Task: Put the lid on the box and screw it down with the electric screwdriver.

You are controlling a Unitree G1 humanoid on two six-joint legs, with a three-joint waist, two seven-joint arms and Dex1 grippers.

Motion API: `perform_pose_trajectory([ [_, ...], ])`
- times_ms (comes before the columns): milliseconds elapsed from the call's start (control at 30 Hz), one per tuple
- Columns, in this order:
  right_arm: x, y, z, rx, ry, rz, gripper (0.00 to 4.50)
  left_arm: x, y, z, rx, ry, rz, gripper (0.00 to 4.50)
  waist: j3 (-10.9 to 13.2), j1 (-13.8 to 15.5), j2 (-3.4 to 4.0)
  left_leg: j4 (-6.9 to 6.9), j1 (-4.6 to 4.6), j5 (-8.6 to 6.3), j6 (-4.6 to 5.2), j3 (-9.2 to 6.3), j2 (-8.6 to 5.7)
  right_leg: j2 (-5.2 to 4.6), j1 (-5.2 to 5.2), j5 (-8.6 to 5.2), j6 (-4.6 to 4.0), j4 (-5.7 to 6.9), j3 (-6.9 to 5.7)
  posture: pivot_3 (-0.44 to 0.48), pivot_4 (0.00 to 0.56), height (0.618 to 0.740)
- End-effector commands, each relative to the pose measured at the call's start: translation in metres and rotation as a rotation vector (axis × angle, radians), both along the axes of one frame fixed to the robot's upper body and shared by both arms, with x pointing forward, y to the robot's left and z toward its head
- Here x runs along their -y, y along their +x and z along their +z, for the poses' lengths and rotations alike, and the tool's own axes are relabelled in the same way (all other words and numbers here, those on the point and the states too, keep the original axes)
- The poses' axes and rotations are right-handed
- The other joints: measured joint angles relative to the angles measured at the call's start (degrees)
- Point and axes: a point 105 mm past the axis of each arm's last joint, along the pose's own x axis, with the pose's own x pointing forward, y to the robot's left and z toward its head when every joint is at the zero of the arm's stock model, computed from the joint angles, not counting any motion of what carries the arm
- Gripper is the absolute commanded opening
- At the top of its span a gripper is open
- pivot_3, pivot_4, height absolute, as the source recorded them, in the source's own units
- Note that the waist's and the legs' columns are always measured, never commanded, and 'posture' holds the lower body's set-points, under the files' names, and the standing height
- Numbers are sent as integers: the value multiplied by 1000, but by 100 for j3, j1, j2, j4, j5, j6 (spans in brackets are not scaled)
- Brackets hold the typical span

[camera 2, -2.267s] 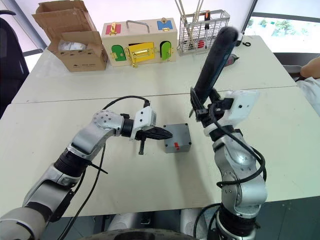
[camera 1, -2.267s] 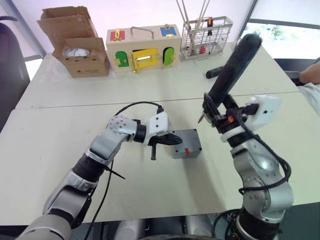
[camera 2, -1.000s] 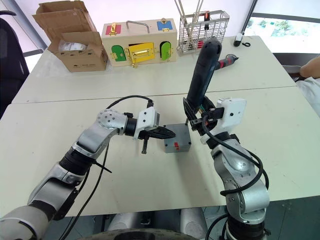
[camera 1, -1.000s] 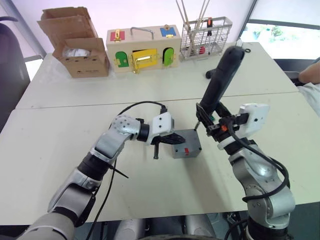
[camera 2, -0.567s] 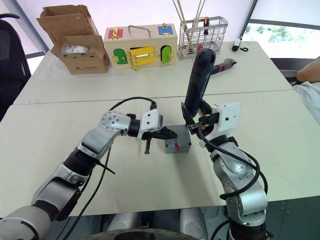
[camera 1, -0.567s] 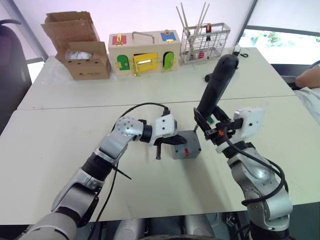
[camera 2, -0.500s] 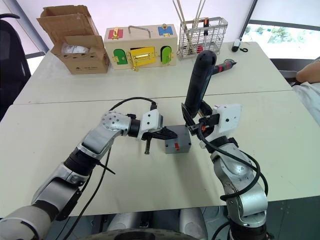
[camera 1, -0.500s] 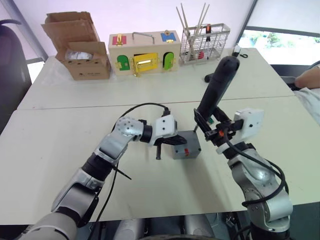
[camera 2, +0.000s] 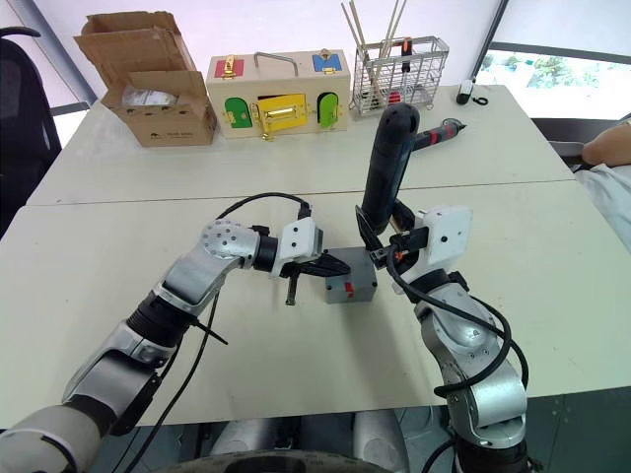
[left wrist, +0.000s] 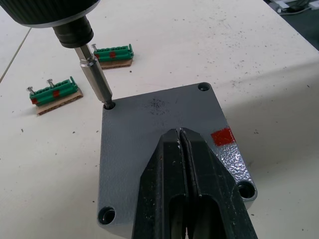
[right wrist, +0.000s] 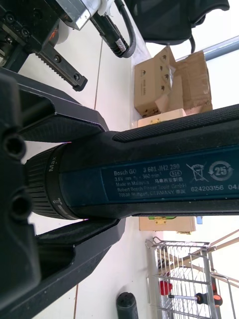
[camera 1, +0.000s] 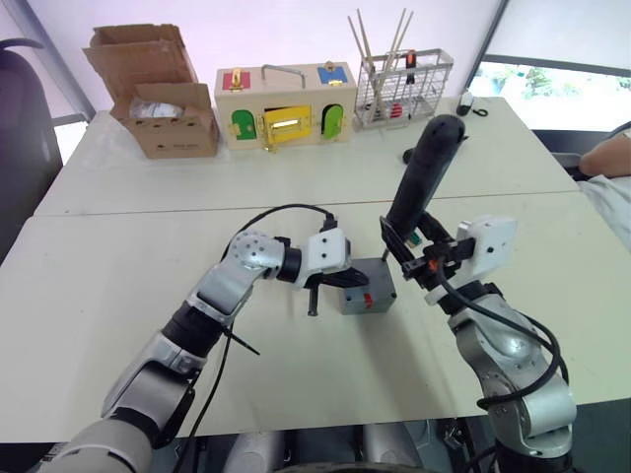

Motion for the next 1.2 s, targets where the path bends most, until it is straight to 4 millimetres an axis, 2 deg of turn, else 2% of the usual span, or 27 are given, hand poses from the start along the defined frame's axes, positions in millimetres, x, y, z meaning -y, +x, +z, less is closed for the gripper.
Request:
perform_pose_trajectory([
  [33, -7, 0, -22, -103, -8, 40, 1820, -1, -2, -16, -30, 56, 4, 0, 0, 0, 0, 0, 0, 0, 0, 0, 0, 0, 0, 0, 0, -1, 0, 0, 150, 737],
  [300, -5, 2, -36, -151, -41, 22, 1820, 0, -2, -16, -26, 54, 6, 0, -6, 2, -8, 0, 0, 0, 0, -1, 0, 0, 3, 0, 0, -5, 0, 0, 150, 737],
  [700, -5, 0, -43, -177, -41, 22, 1820, -1, 0, -16, -20, 56, 13, 0, -17, 3, -19, -2, 5, -1, 1, -6, 2, 1, 21, 0, 0, -36, -1, 0, 150, 737],
  [900, -6, 0, -47, -197, -28, 25, 1820, 0, 0, -16, -14, 62, 11, 0, -17, 1, -19, -23, 68, -16, 22, -13, 5, 6, 79, -1, -1, -89, -3, 0, 150, 737],
  [1200, -5, 0, -56, -243, -12, 18, 1820, -1, 0, -17, -14, 63, 10, 0, -21, 3, -23, -25, 68, -16, 21, -13, 5, 3, 77, 0, -1, -92, -2, 0, 150, 737],
])
